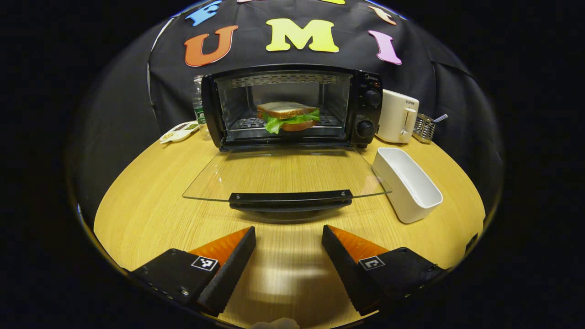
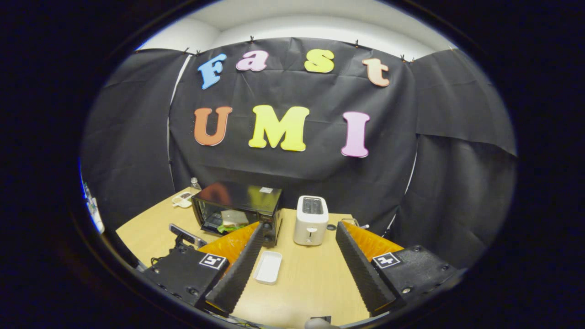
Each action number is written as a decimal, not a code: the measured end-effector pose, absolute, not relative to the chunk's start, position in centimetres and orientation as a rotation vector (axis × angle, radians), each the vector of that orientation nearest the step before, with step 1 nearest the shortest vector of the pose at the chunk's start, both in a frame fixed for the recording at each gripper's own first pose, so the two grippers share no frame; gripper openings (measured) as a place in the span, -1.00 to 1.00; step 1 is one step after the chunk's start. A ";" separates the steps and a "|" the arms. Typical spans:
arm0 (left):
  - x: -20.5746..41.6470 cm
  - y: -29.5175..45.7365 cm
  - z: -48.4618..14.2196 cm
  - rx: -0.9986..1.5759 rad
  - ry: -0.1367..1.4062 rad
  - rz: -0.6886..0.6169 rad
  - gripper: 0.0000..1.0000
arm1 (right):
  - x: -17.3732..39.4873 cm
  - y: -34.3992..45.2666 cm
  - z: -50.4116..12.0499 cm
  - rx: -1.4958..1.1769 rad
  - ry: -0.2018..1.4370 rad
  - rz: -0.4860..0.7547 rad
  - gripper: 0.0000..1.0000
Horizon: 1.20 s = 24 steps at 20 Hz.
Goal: Open the electric oven with the left hand, put the food in, and close the electric oven.
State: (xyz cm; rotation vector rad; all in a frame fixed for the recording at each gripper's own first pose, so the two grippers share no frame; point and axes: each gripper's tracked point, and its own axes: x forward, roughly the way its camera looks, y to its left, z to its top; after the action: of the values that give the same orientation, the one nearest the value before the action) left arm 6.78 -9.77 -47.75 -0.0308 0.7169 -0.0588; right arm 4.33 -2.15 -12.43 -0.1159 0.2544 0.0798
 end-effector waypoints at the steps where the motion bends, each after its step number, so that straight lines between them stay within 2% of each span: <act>1: 6.9 -9.8 -48.3 -0.032 0.734 -0.057 0.77 | 4.5 -2.3 -12.5 -0.117 0.259 0.078 0.82; 2: 7.2 -9.9 -48.1 -0.037 0.725 -0.057 0.94 | 4.6 -2.4 -12.7 -0.114 0.269 0.076 0.83; 3: 7.7 -9.9 -48.2 -0.039 0.717 -0.057 0.96 | 4.7 -2.4 -12.8 -0.112 0.274 0.075 1.00; 4: 8.1 -9.9 -48.2 -0.035 0.713 -0.055 0.94 | 4.8 -2.5 -12.9 -0.110 0.279 0.074 0.82; 5: 8.3 -9.9 -48.2 -0.045 0.715 -0.053 0.93 | 5.0 -2.5 -12.9 -0.106 0.281 0.076 0.83; 6: 8.5 -9.8 -48.1 -0.053 0.715 -0.051 1.00 | 5.1 -2.5 -13.0 -0.107 0.286 0.078 1.00; 7: 8.3 -9.8 -48.2 -0.052 0.720 -0.050 0.92 | 5.2 -2.6 -13.1 -0.106 0.289 0.078 0.83; 8: 8.4 -9.8 -48.1 -0.049 0.715 -0.050 0.94 | 5.3 -2.6 -13.0 -0.104 0.289 0.078 1.00; 16: 8.6 -9.6 -46.4 -0.053 0.707 -0.049 0.92 | 6.1 -3.3 -13.0 -0.098 0.293 0.071 1.00; 24: 11.1 -9.3 -40.6 -0.075 0.621 -0.053 0.92 | 6.7 -3.9 -13.5 -0.060 0.304 0.061 1.00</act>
State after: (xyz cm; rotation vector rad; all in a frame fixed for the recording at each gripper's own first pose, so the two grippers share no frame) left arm 11.09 -9.32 -40.63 -0.0750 0.6212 -0.0530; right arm 6.71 -3.87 -13.54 -0.0596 0.3035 0.0611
